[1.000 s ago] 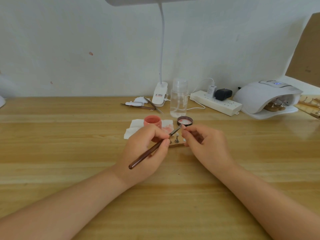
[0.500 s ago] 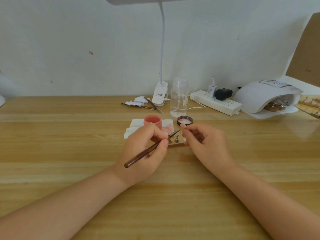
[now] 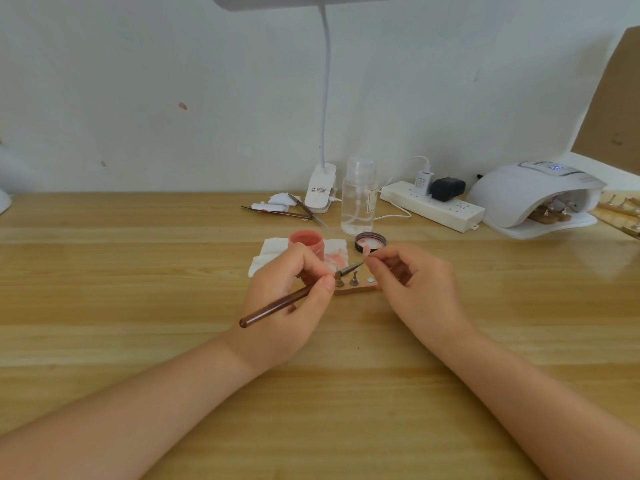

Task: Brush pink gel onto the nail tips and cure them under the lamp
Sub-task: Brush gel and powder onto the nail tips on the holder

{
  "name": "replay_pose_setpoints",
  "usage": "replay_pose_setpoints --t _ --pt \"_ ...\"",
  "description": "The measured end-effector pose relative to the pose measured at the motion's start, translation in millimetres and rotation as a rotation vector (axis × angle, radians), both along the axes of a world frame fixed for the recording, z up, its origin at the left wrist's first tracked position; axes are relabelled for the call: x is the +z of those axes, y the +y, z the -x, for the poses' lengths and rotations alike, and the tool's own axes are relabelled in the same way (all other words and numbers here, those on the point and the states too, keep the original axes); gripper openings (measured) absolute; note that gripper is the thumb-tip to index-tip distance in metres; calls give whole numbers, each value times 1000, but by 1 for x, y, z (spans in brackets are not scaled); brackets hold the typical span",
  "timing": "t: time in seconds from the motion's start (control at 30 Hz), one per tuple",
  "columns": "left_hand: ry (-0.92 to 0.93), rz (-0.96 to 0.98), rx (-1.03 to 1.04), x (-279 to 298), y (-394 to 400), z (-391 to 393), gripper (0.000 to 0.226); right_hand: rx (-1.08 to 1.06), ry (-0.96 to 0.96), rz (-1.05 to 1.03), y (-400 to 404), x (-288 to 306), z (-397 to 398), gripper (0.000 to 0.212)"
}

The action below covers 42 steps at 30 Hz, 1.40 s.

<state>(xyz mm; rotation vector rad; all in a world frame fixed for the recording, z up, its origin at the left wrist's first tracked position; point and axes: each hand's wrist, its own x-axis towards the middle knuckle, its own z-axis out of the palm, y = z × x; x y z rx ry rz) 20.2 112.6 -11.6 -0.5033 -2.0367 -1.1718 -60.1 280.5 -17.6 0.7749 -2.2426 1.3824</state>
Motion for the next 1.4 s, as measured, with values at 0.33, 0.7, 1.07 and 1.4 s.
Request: replay_pose_setpoints --t 0.33,0.7,1.07,1.4 --pt "-28 -14 29 -2 3 4 20 -12 35 -15 -2 1 0 9" --pt "17 12 4 1 0 -1 11 -32 2 -30 -1 3 -3 4" --pt "-102 -15 35 2 5 -2 5 7 -30 -4 -1 3 -3 4" --pt "-127 -226 -36 2 7 -1 5 48 -36 56 -2 3 -5 23"
